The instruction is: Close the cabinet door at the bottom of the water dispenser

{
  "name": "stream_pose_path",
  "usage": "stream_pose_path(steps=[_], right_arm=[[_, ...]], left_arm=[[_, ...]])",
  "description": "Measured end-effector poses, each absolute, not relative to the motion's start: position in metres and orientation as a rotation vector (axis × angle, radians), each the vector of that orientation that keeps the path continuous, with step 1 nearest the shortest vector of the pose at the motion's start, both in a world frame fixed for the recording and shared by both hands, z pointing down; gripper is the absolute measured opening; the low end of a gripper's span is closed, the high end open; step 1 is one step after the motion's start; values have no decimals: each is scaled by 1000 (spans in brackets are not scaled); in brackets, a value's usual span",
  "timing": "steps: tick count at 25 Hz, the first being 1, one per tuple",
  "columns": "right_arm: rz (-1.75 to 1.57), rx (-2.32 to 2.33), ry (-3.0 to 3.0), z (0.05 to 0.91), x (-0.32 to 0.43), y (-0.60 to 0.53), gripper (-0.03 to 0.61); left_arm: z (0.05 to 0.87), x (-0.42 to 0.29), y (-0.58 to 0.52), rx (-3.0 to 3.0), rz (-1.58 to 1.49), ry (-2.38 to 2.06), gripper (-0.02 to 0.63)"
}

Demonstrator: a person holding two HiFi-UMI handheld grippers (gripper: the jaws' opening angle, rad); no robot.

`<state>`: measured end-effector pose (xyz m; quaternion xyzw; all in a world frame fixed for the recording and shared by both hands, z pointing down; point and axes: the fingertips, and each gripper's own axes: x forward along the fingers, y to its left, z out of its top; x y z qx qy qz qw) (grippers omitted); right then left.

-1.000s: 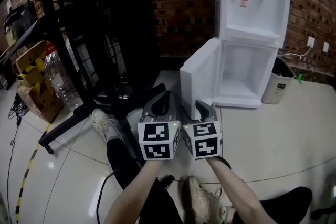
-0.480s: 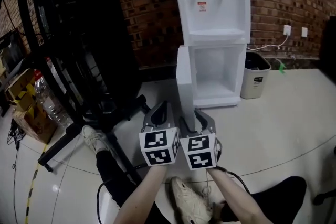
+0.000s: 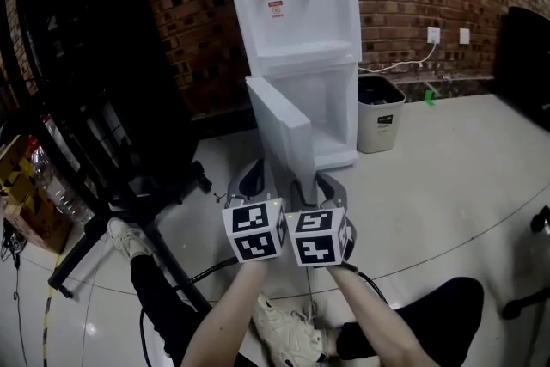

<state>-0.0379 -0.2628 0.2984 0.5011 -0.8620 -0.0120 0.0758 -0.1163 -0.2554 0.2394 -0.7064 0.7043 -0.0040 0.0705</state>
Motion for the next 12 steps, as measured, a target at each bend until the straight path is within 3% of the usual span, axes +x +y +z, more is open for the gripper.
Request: stream_pose_path(steps=[12], right_arm=[[-55,1680,-2464,296,11,-301,196]], left_arm=[[253,-81,-289,-2170,-41,2061,17]])
